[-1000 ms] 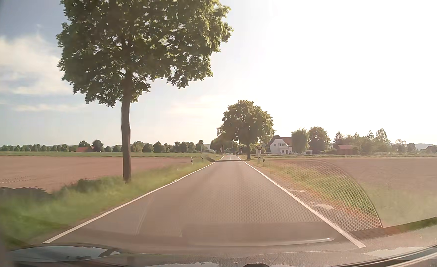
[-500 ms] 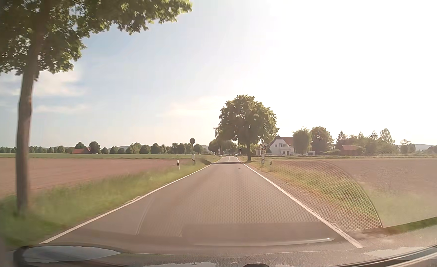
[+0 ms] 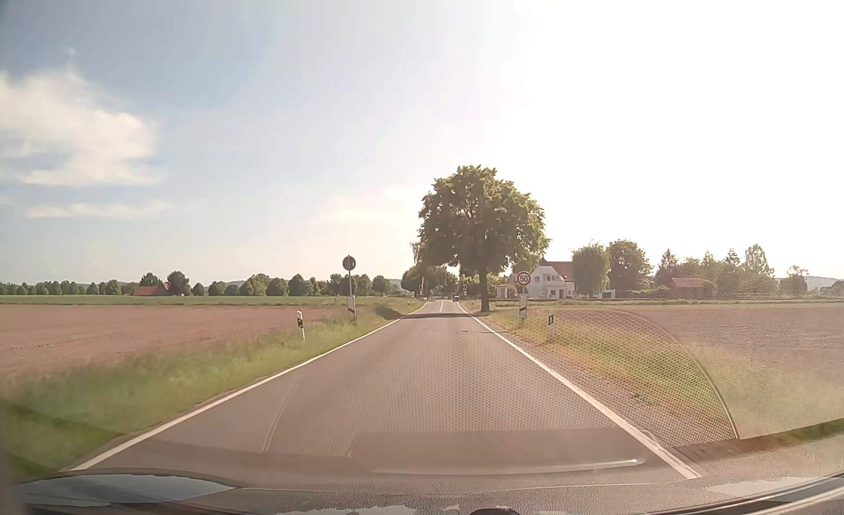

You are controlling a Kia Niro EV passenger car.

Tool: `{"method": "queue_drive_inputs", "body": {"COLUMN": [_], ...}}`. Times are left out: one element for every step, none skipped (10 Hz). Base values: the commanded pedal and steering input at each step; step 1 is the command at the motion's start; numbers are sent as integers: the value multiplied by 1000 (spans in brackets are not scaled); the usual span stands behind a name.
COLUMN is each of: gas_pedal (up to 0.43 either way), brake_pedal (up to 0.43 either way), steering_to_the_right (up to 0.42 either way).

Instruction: Follow the waypoints while adhering to traffic rules and regulations

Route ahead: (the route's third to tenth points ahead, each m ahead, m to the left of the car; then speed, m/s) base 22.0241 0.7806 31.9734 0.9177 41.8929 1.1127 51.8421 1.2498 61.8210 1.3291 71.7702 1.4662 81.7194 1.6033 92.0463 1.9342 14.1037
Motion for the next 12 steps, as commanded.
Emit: {"method": "queue_drive_inputs", "body": {"gas_pedal": [209, 209, 209, 197, 169, 138, 138, 138, 138, 138, 138, 118], "brake_pedal": [0, 0, 0, 0, 0, 0, 0, 0, 0, 0, 0, 0], "steering_to_the_right": [0, -1, -2, -3, -3, -3, -3, -3, -2, -2, -2, -2]}}
